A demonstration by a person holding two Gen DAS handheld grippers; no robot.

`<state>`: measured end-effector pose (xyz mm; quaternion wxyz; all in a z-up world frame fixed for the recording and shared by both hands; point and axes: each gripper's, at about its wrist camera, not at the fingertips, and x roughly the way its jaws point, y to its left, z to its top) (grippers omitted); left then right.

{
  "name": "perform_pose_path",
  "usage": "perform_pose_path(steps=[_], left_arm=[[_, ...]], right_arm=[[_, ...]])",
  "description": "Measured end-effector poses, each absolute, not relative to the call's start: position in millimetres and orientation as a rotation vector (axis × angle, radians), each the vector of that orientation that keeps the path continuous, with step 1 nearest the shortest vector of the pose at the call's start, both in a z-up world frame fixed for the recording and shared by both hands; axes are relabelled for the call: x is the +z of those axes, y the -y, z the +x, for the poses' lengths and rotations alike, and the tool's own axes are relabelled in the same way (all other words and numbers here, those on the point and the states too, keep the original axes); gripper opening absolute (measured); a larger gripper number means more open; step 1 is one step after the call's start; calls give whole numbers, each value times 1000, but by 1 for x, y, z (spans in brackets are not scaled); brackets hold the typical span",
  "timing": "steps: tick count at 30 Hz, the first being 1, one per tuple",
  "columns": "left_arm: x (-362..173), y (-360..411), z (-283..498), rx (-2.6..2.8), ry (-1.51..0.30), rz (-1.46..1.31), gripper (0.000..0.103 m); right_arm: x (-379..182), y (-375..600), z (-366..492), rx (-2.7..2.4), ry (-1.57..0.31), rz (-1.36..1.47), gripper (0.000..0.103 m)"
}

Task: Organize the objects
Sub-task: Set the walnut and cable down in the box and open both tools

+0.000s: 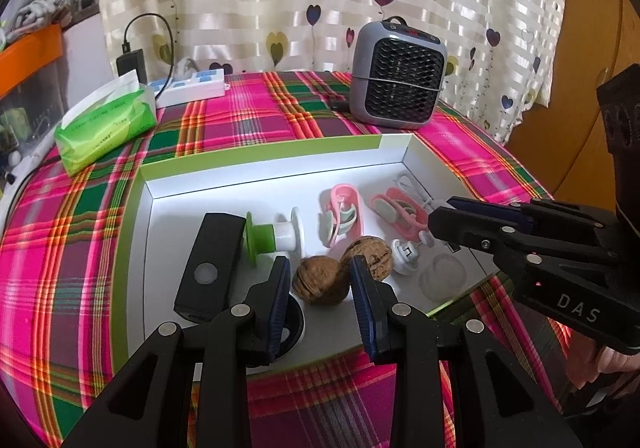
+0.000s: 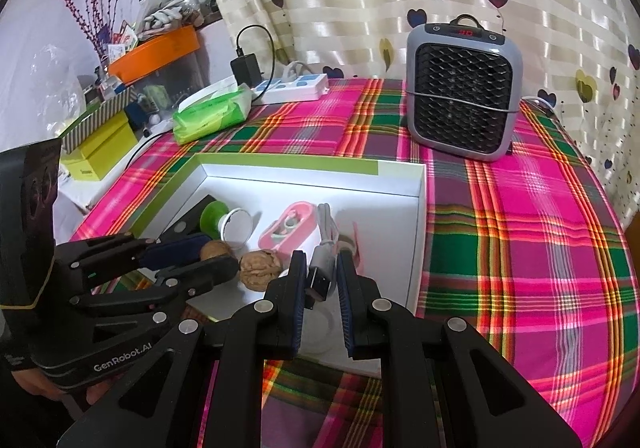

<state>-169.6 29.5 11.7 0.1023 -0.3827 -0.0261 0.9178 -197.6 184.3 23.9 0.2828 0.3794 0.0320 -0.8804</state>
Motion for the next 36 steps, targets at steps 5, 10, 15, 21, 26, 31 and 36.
perform_pose_path(steps=[5, 10, 15, 21, 26, 31, 36], left_arm=[[13, -29, -167, 2712, 86, -1117, 29], [14, -28, -164, 2712, 90, -1109, 29], [16, -28, -161, 2711, 98, -1096, 29], [17, -28, -159, 2711, 101, -1088, 29], [17, -27, -157, 2712, 103, -1085, 29], [18, -27, -156, 2713, 103, -1080, 29], [22, -25, -153, 2718, 111, -1072, 29]], right_arm=[[21, -185, -198, -2356, -87, 1029, 16], [20, -181, -196, -2346, -104, 1027, 16], [21, -180, -192, -2340, -124, 1027, 16], [20, -183, -195, -2343, -105, 1041, 16], [19, -185, -197, -2338, -66, 1050, 17], [18, -188, -199, -2340, -35, 1060, 17], [21, -190, -196, -2342, -18, 1047, 17]])
